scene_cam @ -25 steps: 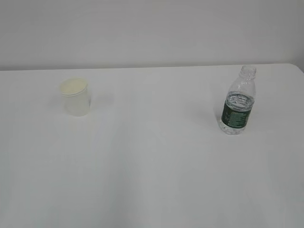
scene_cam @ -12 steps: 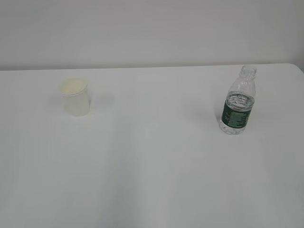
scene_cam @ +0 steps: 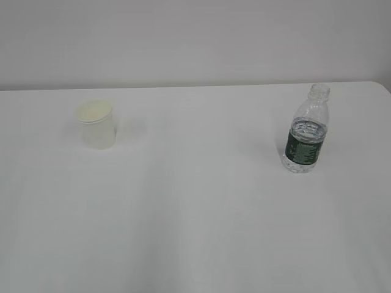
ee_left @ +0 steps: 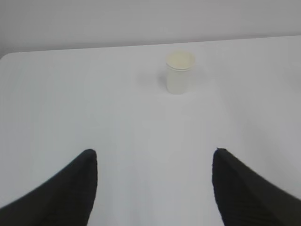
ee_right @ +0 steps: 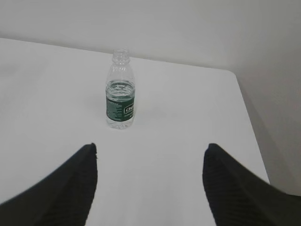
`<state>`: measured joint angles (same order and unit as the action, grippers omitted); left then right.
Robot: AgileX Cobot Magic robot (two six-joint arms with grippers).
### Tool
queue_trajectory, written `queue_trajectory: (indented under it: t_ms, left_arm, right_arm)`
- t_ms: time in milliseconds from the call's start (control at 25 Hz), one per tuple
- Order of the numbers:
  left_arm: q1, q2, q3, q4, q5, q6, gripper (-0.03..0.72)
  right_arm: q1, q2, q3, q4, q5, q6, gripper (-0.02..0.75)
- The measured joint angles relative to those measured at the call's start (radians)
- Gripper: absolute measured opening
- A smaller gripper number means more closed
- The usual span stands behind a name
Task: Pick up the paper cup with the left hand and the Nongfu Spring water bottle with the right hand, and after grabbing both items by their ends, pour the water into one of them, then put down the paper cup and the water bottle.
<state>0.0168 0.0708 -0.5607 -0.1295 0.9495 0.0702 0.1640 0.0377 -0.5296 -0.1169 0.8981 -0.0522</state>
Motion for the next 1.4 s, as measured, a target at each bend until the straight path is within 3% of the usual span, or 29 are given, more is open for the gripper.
queue_trajectory:
  t_ms: [1400]
  left_arm:
    - [0.000,0.295,0.000,0.000,-0.347,0.006,0.533]
  right_arm:
    - [0.000,0.361,0.000,0.002,-0.372,-0.012,0.536]
